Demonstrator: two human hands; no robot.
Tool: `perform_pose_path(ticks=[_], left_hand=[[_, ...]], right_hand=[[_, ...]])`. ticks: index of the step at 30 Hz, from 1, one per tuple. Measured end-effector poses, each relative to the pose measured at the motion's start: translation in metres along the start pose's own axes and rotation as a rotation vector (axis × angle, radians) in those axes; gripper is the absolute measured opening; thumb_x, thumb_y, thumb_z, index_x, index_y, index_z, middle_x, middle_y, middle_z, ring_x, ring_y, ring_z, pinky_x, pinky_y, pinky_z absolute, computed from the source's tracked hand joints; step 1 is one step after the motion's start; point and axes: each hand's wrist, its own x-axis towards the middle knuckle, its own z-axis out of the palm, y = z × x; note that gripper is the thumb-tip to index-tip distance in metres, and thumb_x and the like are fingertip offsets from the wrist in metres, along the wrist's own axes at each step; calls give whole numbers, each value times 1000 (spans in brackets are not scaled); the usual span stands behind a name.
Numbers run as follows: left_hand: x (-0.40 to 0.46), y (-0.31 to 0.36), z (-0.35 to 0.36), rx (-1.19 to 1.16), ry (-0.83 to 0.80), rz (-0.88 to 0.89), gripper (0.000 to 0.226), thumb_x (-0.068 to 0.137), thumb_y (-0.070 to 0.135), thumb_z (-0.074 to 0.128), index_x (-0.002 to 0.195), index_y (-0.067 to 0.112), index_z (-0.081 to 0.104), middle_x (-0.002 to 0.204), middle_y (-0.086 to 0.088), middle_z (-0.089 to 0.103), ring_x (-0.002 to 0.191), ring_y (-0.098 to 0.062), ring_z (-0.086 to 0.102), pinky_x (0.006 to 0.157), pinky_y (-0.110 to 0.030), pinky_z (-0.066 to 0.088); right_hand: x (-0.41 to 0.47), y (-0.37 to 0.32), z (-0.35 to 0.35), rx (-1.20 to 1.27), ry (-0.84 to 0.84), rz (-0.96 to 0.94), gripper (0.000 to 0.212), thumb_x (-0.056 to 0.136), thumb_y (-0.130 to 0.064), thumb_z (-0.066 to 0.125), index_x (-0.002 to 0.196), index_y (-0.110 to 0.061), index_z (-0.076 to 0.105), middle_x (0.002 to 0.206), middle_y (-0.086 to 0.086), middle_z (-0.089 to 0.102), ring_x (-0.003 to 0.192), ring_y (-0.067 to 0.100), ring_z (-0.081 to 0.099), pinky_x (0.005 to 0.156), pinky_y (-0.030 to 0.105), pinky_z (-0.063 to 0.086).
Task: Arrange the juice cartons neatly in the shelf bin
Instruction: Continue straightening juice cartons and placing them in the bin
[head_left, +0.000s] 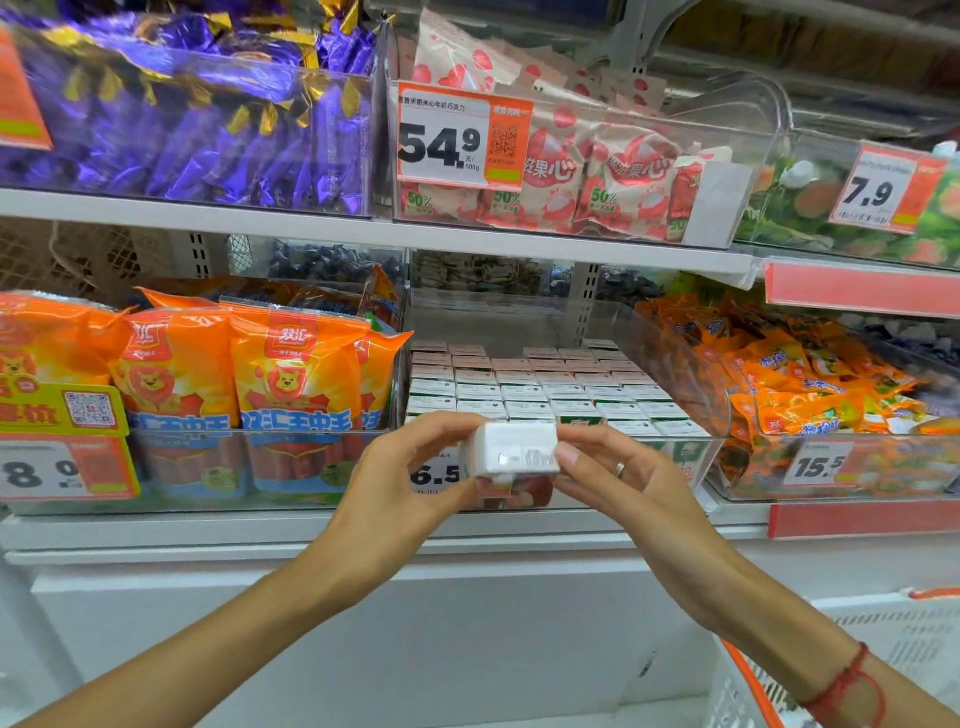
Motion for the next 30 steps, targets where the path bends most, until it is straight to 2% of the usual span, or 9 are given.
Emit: perform_pose_path(ticks=[4, 8, 10, 14, 17, 19, 24, 28, 30], left_hand=[[1, 4, 4, -355, -16, -235, 41, 76, 29, 74, 110, 47, 58, 102, 21, 73, 98, -3, 69, 73, -14, 54], [2, 4, 5, -580, -42, -453, 54, 72, 40, 71, 123, 43, 53, 98, 1, 77, 91, -16, 74, 68, -19, 58], [2, 4, 5, -622, -40, -542, 58, 69, 41, 72, 124, 35, 56, 96, -3, 77, 87, -19, 74, 65, -20, 58], [1, 3, 4, -629, -88, -668, 51, 75, 46, 72, 119, 23, 65, 101, -5, 76, 90, -17, 74, 68, -24, 59], [-1, 4, 5, -589, -113, -774, 66, 62, 61, 72, 112, 18, 68, 88, -2, 77, 77, -13, 74, 63, -27, 59], [-3, 6, 7, -556, -126, -825, 79, 51, 69, 71, 108, 14, 65, 76, 0, 76, 69, -12, 73, 57, -26, 57], [-3, 8, 7, -548, -171, -816, 87, 41, 68, 71, 108, 13, 62, 78, -1, 76, 68, -11, 73, 55, -25, 56], [-2, 6, 10, -565, -84, -672, 57, 67, 50, 75, 116, 24, 59, 92, -2, 77, 82, -11, 74, 59, -22, 57], [0, 5, 11, -521, -31, -554, 48, 77, 36, 75, 119, 33, 50, 94, 1, 77, 86, -13, 74, 63, -21, 58]], right_hand=[[-1, -1, 3, -82, -36, -61, 37, 73, -39, 70, 110, -40, 71, 110, -19, 71, 106, -2, 64, 83, 10, 50], [1, 2, 8, -165, -72, -43, 50, 72, -46, 71, 121, -40, 65, 118, -21, 67, 109, -2, 62, 92, 20, 51], [2, 4, 9, -178, -58, -32, 51, 69, -53, 69, 119, -41, 66, 115, -22, 68, 106, -3, 63, 90, 19, 50], [2, 5, 14, -154, 17, -54, 43, 64, -57, 67, 101, -38, 74, 97, -19, 74, 91, -2, 68, 75, 11, 51], [4, 3, 20, -127, 108, -61, 33, 64, -59, 64, 73, -32, 78, 72, -10, 73, 66, 0, 65, 65, 14, 52], [4, 1, 22, -124, 143, -33, 39, 66, -62, 61, 68, -28, 78, 58, -4, 67, 56, 3, 59, 60, 20, 51], [4, -3, 22, -103, 120, 62, 33, 72, -57, 61, 73, -29, 78, 62, 0, 70, 54, 4, 62, 58, 17, 54], [3, -6, 16, 38, -88, 169, 31, 79, -50, 62, 105, -38, 73, 95, -3, 76, 85, 15, 73, 74, 25, 59], [2, -5, 13, 63, -120, 141, 39, 78, -42, 66, 117, -42, 66, 100, -6, 75, 94, 15, 72, 79, 26, 59]])
